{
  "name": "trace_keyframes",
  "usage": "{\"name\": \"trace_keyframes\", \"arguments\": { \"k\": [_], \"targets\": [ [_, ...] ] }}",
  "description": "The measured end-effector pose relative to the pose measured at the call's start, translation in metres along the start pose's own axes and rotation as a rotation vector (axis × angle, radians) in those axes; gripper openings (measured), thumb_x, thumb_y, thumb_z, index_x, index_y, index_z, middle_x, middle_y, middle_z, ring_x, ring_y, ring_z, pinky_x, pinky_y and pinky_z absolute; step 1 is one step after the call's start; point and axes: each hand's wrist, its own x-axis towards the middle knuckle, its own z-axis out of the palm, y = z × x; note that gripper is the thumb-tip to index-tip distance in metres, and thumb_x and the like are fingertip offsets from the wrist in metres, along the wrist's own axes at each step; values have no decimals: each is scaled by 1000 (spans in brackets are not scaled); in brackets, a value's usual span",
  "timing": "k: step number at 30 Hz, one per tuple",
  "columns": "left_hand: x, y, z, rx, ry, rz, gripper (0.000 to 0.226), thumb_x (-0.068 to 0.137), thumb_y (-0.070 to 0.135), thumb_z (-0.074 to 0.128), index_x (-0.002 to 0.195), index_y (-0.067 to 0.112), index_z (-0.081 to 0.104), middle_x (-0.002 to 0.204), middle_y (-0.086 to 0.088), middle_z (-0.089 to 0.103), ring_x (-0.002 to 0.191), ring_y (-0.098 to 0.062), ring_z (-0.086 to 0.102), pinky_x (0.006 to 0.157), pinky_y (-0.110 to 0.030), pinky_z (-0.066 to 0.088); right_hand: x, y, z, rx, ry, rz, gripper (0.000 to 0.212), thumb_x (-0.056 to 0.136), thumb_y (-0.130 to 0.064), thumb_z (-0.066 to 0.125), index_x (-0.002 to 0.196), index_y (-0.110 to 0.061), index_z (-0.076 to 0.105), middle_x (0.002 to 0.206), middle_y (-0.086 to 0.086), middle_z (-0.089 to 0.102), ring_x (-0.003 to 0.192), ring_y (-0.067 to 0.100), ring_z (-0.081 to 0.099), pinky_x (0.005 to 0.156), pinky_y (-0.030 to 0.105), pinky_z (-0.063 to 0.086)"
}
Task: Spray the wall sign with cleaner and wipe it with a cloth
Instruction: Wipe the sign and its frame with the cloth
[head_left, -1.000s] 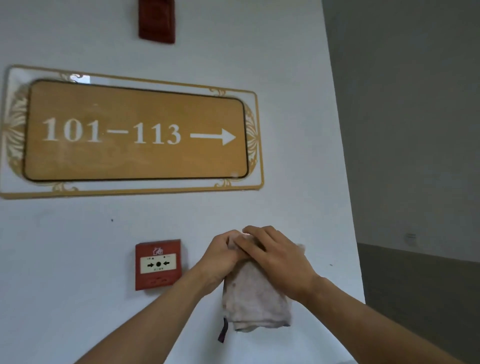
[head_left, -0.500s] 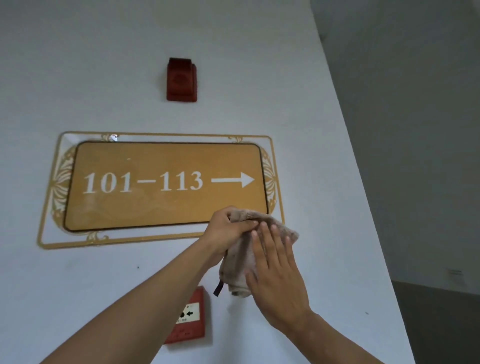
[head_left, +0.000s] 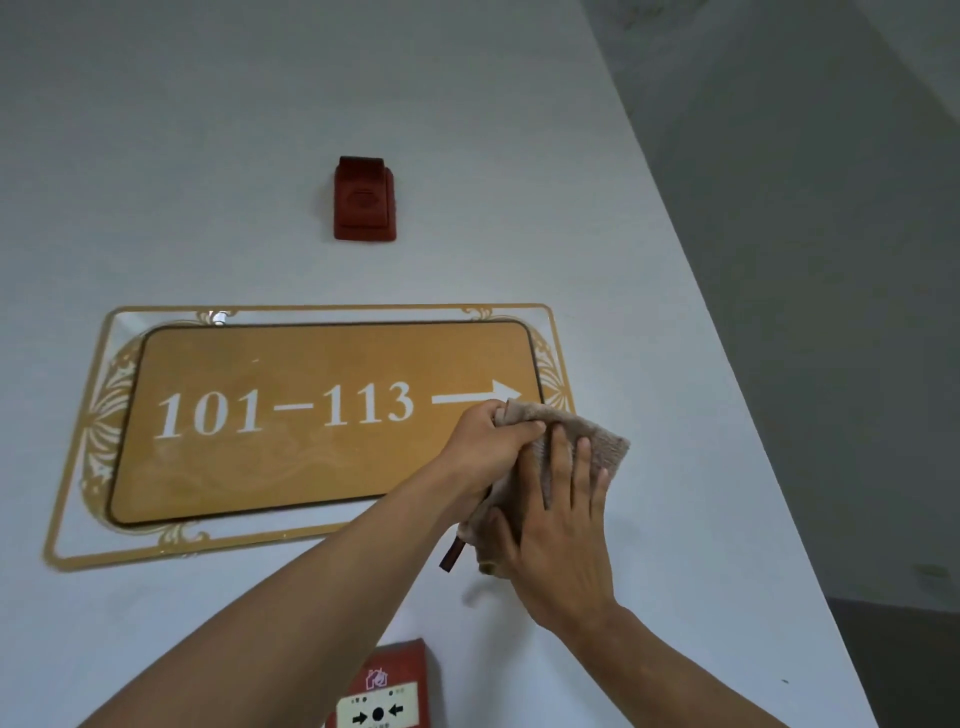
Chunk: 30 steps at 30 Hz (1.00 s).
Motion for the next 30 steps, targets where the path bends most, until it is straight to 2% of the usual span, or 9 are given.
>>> {"name": "trace_keyframes", "arguments": {
  "k": [3, 7, 9, 11, 13, 16, 20, 24, 30],
  "targets": [
    [9, -11, 7, 16, -9, -3, 19, 92, 16, 72, 108, 6, 71, 108, -17, 75, 105, -34, 71, 96, -50, 57, 1, 12, 11, -39, -18, 19, 77, 98, -57, 31, 160, -12, 18, 167, 20, 5, 153, 43, -5, 119, 66, 13],
    [22, -22, 20, 89, 29, 57, 19, 91, 18, 73, 110, 19, 73, 104, 2, 72, 100, -20, 68, 86, -35, 58, 6, 36, 27, -30, -44, 20, 73, 101, -56, 21, 161, -19, 3, 168, 16, -5, 153, 39, -14, 120, 64, 9],
    [27, -26, 26, 233, 73, 113, 16, 92, 19, 70, 107, 22, 74, 101, 2, 72, 93, -19, 68, 84, -37, 60, 9, 48, 36, 7, -47, 8, 70, 102, -60, 13, 158, -28, -14, 168, 10, -13, 152, 35, -20, 122, 61, 4],
    [30, -29, 33, 455, 106, 201, 11, 94, 22, 67, 104, 22, 71, 95, 0, 71, 84, -19, 67, 76, -38, 60, 13, 62, 47, 31, -58, -9, 69, 101, -63, 9, 153, -35, -27, 167, 7, -19, 151, 32, -24, 123, 57, -2],
    [31, -34, 36, 649, 127, 304, 16, 95, 24, 64, 110, 22, 66, 101, -1, 70, 92, -23, 66, 78, -41, 58, 18, 74, 58, 39, -84, -34, 70, 101, -64, 9, 151, -36, -30, 165, 5, -24, 150, 29, -28, 123, 55, -5],
    [35, -49, 30, 815, 173, 475, 40, 95, 26, 61, 135, 19, 55, 128, -3, 63, 121, -23, 52, 100, -42, 49, 26, 88, 75, 40, -159, -25, 76, 98, -65, 6, 153, -24, -27, 162, 3, -32, 148, 25, -32, 123, 53, -4],
    [34, -67, 0, 1068, 186, 694, 49, 87, 19, 58, 134, 8, 58, 130, -11, 62, 124, -28, 52, 107, -42, 43, 32, 91, 86, 17, -104, -47, 77, 99, -63, 8, 157, -17, -12, 166, 6, -21, 152, 28, -23, 124, 52, -1],
    [26, -92, -33, 1212, 278, 743, 55, 84, 19, 59, 137, 3, 56, 136, -20, 59, 129, -37, 53, 112, -52, 40, 34, 91, 88, 30, -50, -61, 80, 99, -63, 14, 160, -14, 1, 168, 8, -9, 154, 31, -13, 124, 54, 5],
    [6, -117, -92, 1304, 434, 762, 67, 88, 33, 53, 146, 1, 47, 148, -24, 49, 142, -40, 42, 121, -60, 25, 35, 95, 95, 11, -34, -92, 80, 99, -66, 17, 161, -17, 1, 169, 5, -10, 154, 30, -15, 124, 54, 4]
  ]
}}
